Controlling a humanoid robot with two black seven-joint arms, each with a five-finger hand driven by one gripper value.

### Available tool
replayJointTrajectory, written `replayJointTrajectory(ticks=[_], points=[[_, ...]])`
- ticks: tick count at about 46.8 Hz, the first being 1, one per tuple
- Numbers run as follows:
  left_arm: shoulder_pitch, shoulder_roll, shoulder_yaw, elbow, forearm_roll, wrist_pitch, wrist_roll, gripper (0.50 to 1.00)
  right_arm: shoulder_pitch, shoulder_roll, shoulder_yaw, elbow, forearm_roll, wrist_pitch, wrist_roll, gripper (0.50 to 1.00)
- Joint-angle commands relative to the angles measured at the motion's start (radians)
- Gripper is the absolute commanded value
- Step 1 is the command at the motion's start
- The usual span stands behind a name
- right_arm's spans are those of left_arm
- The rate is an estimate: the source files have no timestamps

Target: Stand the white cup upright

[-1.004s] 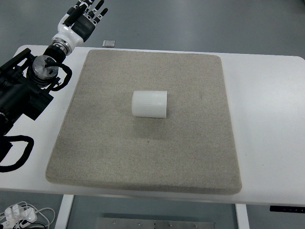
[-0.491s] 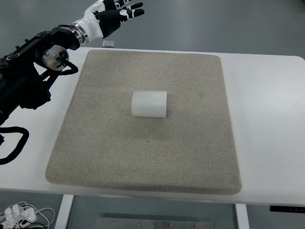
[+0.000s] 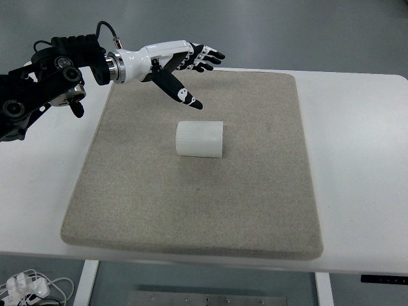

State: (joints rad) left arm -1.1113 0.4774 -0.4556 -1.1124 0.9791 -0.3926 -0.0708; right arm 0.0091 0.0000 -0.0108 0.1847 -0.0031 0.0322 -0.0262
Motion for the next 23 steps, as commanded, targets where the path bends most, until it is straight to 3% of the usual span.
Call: replayJointTrajectory(ticks=[1,6,18,23], points=[[-0.001,0.032,0.029,-0.076,0.107,0.0,0.009,0.988,0.0,0.0,0.0,-0.001,0.0,0.0,-0.001,0.952],[-0.001,0.041,0.031,-0.119,0.187,0.0,0.063,0.988,0.0,0.0,0.0,0.001,0.0,0.0,0.0,0.952],[-0.009,0.007,0.037,-0.13,0.191,-0.012,0.206,0.99,0.0,0.0,0.0,0.001,0.0,0.0,0.0,0.952],[-0.015,-0.006,0.063,-0.118,0.19,-0.011,0.223,0.99,0.0,0.0,0.0,0.001,0.0,0.0,0.0,0.952]])
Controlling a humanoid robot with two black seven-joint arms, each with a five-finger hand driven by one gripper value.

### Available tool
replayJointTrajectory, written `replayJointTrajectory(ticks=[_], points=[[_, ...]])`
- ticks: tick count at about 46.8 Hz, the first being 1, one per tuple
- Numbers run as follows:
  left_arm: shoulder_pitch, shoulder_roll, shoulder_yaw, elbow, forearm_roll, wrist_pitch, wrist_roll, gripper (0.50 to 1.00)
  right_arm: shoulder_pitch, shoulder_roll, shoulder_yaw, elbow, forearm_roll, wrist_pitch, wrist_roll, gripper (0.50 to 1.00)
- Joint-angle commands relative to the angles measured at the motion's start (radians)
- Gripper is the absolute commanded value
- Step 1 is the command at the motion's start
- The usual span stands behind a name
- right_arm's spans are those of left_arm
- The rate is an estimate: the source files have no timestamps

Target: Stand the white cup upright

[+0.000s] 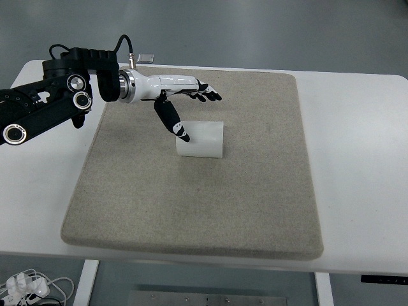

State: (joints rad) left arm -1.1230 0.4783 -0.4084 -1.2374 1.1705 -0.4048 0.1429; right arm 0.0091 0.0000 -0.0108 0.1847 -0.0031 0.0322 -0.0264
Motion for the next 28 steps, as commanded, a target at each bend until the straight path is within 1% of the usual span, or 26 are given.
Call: replayJointTrajectory(ticks=[1,7,14,20,28], points=[[-0.003,-0.012,0.02,0.009,0.0,0.001,0.009,0.99,0.0,0.0,0.0,-0.001,0.0,0.0,-0.001,0.952],[-0.006,-0.061,0.051,0.048,0.017,0.001,0.012,0.988,0.0,0.0,0.0,-0.001,0.0,0.0,0.0,0.952],[-0.004,-0.093,0.051,0.101,0.06,0.001,0.011,0.988,0.0,0.0,0.0,-0.001,0.0,0.0,0.0,0.952],[-0.004,-0.151,0.051,0.147,0.103,0.001,0.011,0.984,0.0,0.0,0.0,-0.001,0.0,0.0,0.0,0.952],[-0.008,-0.182,0.053,0.184,0.115,0.001,0.007,0.981,0.0,0.0,0.0,-0.001,0.0,0.0,0.0,0.952]])
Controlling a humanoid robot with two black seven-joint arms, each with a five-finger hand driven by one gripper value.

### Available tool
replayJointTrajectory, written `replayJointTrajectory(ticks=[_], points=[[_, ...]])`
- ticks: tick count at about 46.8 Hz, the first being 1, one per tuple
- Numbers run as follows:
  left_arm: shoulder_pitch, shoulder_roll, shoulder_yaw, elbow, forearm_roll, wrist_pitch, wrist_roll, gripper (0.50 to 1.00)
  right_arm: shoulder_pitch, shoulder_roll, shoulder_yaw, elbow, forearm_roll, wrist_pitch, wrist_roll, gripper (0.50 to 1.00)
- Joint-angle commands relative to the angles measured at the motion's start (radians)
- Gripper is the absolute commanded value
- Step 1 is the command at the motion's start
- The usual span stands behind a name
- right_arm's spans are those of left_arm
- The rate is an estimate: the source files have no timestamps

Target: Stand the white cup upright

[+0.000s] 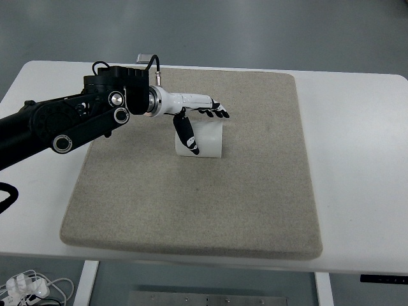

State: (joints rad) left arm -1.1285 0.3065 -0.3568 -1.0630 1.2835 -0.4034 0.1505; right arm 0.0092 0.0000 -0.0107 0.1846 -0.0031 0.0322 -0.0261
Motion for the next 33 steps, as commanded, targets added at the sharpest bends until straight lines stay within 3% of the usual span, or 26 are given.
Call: replayJointTrajectory(ticks=[1,21,27,33], points=[[-0.002,-0.013,0.001,0.012,0.002,0.0,0.0,0.981,0.0,0.0,0.0,-0.001,0.0,0.0,0.0,0.952],[-0.001,-0.052,0.01,0.051,0.031,-0.005,-0.003,0.954,0.0,0.0,0.0,0.001,0.0,0.0,0.0,0.952],[-0.001,-0.052,0.019,0.051,0.036,-0.005,-0.005,0.894,0.0,0.0,0.0,0.001,0.0,0.0,0.0,0.952],[-0.001,-0.052,0.019,0.051,0.053,-0.005,-0.006,0.784,0.0,0.0,0.0,0.001,0.0,0.0,0.0,0.952]])
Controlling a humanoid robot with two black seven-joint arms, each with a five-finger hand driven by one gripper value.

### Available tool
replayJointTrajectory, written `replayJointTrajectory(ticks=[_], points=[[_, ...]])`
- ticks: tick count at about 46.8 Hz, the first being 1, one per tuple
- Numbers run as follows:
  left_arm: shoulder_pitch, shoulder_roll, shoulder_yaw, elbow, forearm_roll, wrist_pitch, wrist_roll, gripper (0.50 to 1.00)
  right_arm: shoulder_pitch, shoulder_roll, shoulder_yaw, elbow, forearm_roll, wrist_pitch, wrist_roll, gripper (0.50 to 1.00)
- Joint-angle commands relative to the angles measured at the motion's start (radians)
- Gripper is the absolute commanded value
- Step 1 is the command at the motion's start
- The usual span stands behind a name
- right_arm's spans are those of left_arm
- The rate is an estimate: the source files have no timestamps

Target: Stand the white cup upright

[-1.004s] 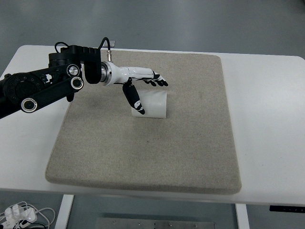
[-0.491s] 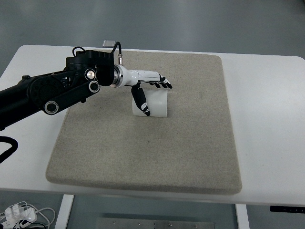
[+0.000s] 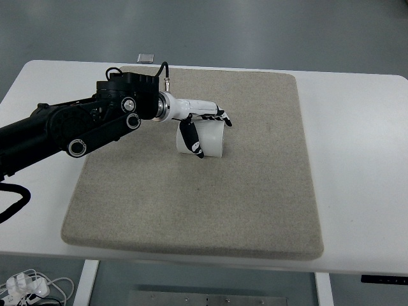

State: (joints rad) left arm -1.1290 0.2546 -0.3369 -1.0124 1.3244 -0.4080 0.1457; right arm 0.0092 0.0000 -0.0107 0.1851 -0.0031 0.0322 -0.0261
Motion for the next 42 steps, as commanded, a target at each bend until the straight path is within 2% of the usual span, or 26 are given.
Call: replayJointTrajectory(ticks=[1,4,10,14,18,27,36,42], points=[[0.0,0.0,-0.001,0.0,0.016,0.0,-0.003,0.774,0.0,0.0,0.0,-0.001,0.0,0.0,0.0,0.952],[0.003,0.0,-0.001,0.0,0.036,0.0,-0.006,0.707,0.0,0.0,0.0,0.0,0.0,0.0,0.0,0.952],[0.005,0.0,-0.007,-0.002,0.062,0.005,-0.012,0.656,0.0,0.0,0.0,0.0,0.0,0.0,0.0,0.952],[0.0,0.0,-0.017,-0.002,0.053,0.005,-0.017,0.589,0.0,0.0,0.0,-0.001,0.0,0.0,0.0,0.952],[-0.005,0.0,-0.039,0.0,0.039,0.005,-0.018,0.559,0.0,0.0,0.0,-0.001,0.0,0.0,0.0,0.952],[-0.011,0.0,-0.126,0.044,-0.022,0.0,-0.034,0.542,0.0,0.0,0.0,0.0,0.0,0.0,0.0,0.952],[-0.014,0.005,-0.162,0.117,-0.266,-0.006,-0.035,0.536,0.0,0.0,0.0,-0.001,0.0,0.0,0.0,0.952],[-0.006,0.018,-0.177,0.141,-0.402,-0.006,-0.064,0.536,0.0,0.0,0.0,-0.001,0.0,0.0,0.0,0.952]])
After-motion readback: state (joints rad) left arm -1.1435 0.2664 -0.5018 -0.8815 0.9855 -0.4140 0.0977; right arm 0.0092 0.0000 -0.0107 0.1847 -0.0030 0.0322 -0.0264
